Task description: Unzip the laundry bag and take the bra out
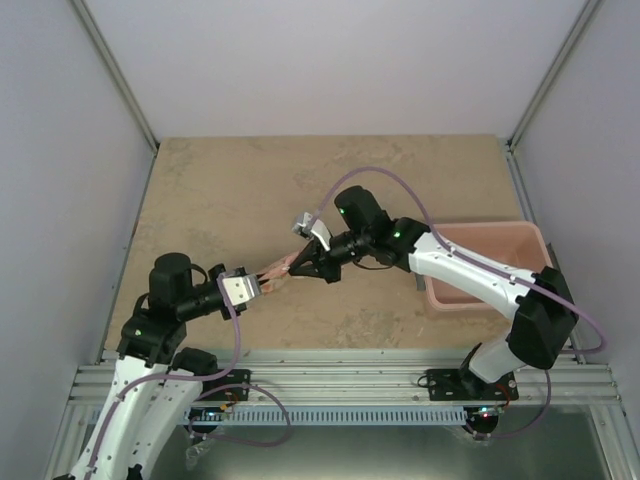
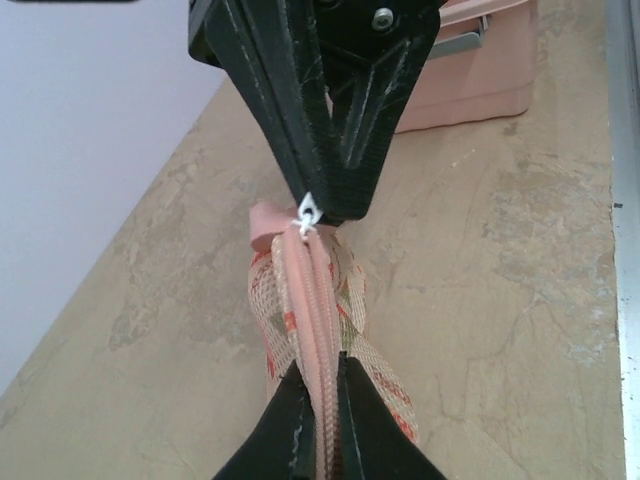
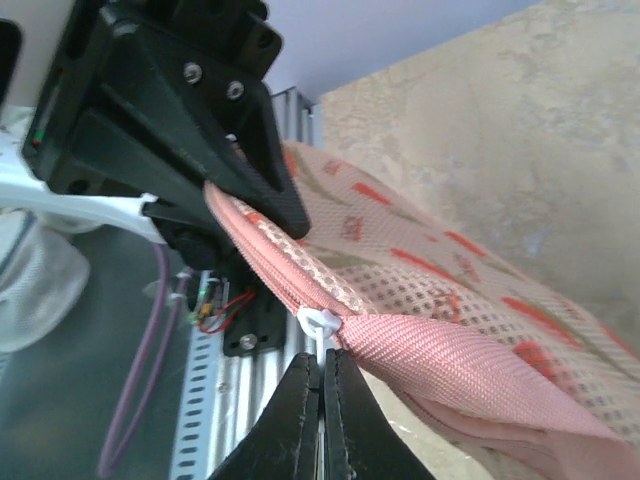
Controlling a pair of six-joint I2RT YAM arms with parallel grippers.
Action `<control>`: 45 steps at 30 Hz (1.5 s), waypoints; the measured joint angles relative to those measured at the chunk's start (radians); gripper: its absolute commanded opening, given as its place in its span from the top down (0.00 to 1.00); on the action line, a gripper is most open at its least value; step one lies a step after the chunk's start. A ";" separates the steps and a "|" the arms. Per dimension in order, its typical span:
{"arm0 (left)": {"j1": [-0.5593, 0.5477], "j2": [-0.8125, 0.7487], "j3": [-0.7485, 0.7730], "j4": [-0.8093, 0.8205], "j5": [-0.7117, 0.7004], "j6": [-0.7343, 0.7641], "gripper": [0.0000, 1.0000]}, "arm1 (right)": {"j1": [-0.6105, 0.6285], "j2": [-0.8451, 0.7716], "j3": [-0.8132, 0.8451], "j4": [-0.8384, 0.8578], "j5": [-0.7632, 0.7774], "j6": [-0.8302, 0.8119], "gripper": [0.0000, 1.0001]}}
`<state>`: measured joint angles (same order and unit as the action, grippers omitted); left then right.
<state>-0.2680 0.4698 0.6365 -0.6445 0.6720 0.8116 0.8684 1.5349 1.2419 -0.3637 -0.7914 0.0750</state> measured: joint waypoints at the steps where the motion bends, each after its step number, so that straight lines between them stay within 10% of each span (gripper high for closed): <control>1: 0.002 -0.005 0.000 -0.010 0.000 -0.006 1.00 | 0.009 0.000 0.005 0.001 0.027 0.000 0.99; 8: 0.009 -0.007 -0.002 -0.026 0.013 -0.032 0.97 | 0.047 0.024 0.061 0.013 0.179 -0.102 0.99; 14: 0.018 -0.008 0.034 -0.034 0.047 -0.081 0.44 | 0.048 0.144 0.235 -0.028 0.203 -0.360 0.99; 19: 0.017 -0.013 0.083 -0.107 0.113 -0.091 0.24 | 0.031 0.138 0.225 -0.007 0.226 -0.634 1.00; 32: 0.013 0.073 0.156 -0.156 0.062 -0.055 0.34 | 0.123 -0.159 -0.161 -0.007 0.348 -1.216 1.00; 45: -0.057 0.197 0.144 -0.211 0.071 0.211 0.19 | 0.197 -0.206 -0.222 0.065 0.423 -1.314 1.00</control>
<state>-0.3252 0.6670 0.7803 -0.8558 0.7425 1.0222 1.0657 1.3289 1.0195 -0.2985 -0.3687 -1.2392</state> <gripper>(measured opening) 0.822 0.006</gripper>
